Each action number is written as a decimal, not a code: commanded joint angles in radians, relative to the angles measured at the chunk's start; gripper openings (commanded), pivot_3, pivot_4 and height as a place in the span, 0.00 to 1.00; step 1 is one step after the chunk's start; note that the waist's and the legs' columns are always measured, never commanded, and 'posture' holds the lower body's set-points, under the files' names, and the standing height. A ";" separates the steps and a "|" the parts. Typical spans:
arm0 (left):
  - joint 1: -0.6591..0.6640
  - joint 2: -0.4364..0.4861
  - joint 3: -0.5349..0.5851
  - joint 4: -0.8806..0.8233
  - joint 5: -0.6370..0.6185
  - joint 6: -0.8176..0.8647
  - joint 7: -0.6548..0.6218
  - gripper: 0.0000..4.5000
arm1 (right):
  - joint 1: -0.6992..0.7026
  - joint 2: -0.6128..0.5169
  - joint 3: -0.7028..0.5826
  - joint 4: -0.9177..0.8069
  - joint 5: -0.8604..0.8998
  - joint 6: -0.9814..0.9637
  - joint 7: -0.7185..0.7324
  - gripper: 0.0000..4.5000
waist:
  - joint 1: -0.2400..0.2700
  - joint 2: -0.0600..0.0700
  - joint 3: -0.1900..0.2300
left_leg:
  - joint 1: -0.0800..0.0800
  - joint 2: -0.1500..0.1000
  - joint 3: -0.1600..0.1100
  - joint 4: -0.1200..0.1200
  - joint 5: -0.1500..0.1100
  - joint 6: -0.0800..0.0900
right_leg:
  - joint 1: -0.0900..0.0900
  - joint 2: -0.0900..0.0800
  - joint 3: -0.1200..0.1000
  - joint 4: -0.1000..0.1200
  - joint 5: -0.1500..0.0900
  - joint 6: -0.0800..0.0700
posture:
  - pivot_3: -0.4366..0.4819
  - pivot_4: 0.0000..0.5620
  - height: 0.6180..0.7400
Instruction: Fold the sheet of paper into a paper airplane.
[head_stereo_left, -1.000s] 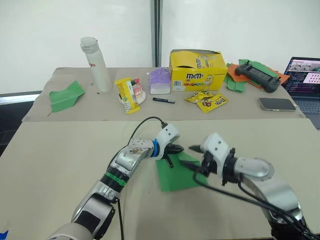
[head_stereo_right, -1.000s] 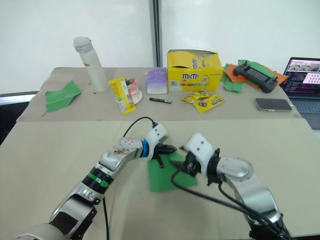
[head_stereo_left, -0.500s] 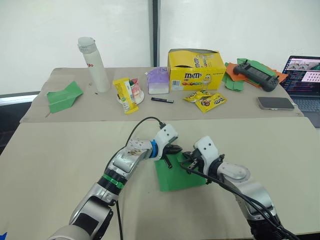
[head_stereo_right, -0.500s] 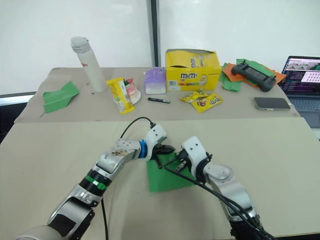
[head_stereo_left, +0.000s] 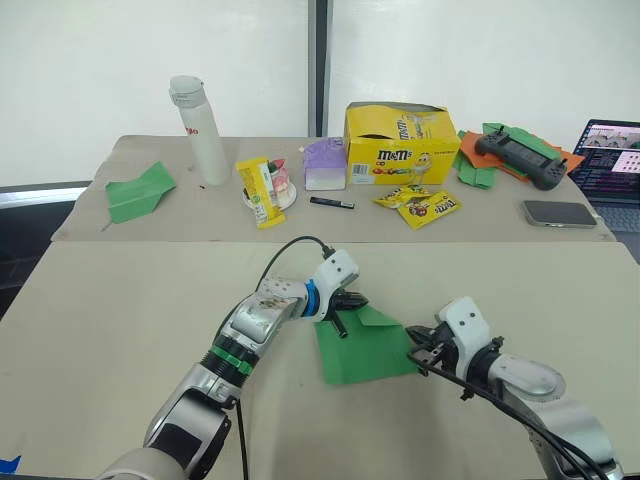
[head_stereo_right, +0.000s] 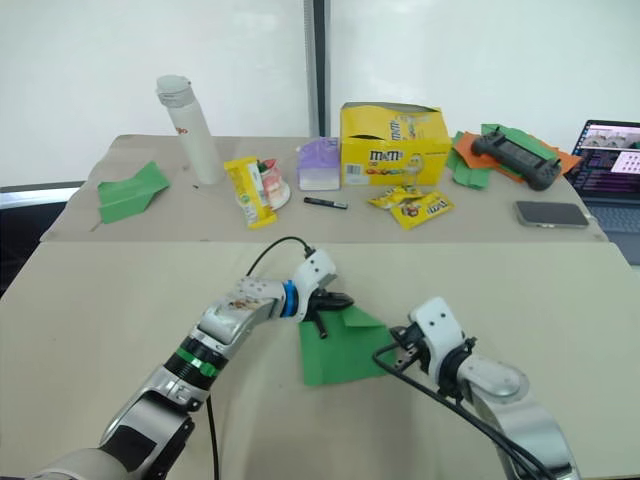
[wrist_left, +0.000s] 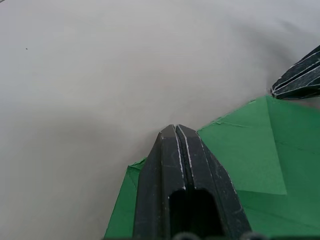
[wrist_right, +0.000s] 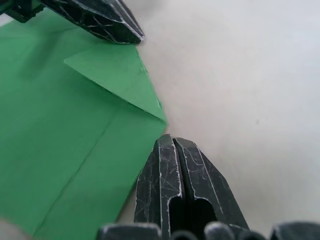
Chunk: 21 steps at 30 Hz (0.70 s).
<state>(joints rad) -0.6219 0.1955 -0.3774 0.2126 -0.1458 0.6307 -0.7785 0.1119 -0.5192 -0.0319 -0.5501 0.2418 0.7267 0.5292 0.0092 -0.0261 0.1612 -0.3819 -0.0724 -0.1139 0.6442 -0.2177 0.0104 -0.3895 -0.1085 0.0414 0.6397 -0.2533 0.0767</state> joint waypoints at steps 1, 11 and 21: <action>0.008 -0.014 -0.002 0.010 -0.003 0.005 -0.008 0.00 | -0.082 -0.020 0.025 -0.025 -0.027 -0.085 0.006 0.01 | -0.003 0.001 0.000 | -0.001 0.000 0.000 0.000 0.000 0.000 | -0.001 0.000 0.001 0.000 0.000 0.000 | 0.48 0.27 1.00; 0.016 -0.032 0.017 -0.002 -0.003 0.013 0.011 0.00 | -0.205 0.011 0.261 0.142 -0.186 -0.079 -0.063 0.01 | -0.001 0.001 0.000 | -0.006 -0.001 0.001 0.000 0.000 0.000 | -0.007 -0.001 0.001 0.000 0.005 -0.008 | 0.48 0.27 1.00; 0.063 0.050 0.219 -0.007 -0.016 0.048 0.159 0.00 | -0.241 0.013 0.325 0.237 -0.209 -0.059 -0.021 0.01 | -0.027 0.001 0.000 | 0.003 0.001 0.000 -0.001 0.000 0.000 | 0.000 0.001 0.000 0.001 0.000 0.000 | 0.48 0.27 1.00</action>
<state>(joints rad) -0.5767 0.2103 -0.2400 0.1995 -0.1617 0.6594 -0.6812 -0.1488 -0.4966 0.2699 -0.3685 0.0455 0.6288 0.4947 -0.0173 -0.0255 0.1608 -0.3785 -0.0713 -0.1138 0.6430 -0.2176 0.0101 -0.3894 -0.1078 0.0417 0.6410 -0.2531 0.0762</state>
